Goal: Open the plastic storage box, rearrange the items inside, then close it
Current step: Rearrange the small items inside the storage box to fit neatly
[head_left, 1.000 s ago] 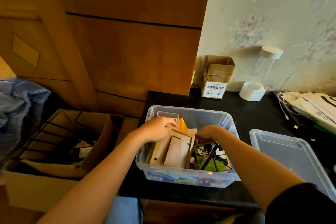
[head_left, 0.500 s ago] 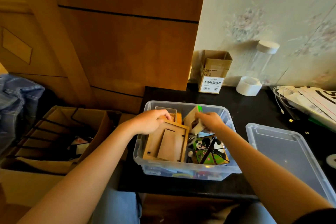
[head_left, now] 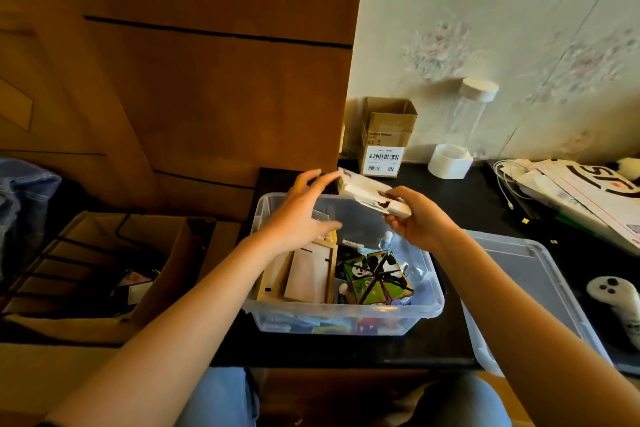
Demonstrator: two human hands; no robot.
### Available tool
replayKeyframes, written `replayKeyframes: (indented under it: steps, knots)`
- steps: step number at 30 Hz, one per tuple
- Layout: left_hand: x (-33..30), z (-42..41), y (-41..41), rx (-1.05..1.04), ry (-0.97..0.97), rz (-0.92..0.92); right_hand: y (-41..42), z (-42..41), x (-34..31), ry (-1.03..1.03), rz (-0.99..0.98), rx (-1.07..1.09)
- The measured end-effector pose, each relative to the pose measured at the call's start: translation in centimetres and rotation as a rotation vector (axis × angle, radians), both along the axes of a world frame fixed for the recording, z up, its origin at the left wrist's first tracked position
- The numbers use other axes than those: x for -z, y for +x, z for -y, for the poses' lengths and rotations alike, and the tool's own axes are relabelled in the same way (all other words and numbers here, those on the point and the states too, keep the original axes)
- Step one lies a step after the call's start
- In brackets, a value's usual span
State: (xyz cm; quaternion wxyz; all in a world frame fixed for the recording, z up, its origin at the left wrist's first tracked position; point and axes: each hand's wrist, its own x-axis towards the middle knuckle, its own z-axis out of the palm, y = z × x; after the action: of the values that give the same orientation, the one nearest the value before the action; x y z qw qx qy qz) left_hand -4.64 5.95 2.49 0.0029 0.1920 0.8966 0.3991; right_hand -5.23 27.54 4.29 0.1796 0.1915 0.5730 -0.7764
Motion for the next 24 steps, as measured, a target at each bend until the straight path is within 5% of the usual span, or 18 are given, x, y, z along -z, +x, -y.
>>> replayKeyframes:
  steps: [5, 7, 12, 17, 24]
  knots:
    - [-0.2, -1.3, -0.3, -0.003, 0.098, -0.166, 1.2, -1.0, 0.2, 0.05, 0.127, -0.15]
    - [-0.2, -1.5, -0.5, -0.031, 0.114, -0.099, 1.1, -1.5, 0.4, 0.279, 0.105, -0.167]
    - [0.9, -2.2, -1.4, -0.112, 0.042, -0.026, 0.7, -2.9, 1.0, 1.099, -0.4, -0.095]
    - [1.4, -3.1, -2.0, -0.076, -0.055, -0.014, 0.7, -2.5, 0.1, 1.337, -0.804, -0.444]
    - [1.6, -4.3, -2.9, -0.06, -0.168, 0.165, -0.7, -2.0, 0.6, 1.557, -0.778, -0.321]
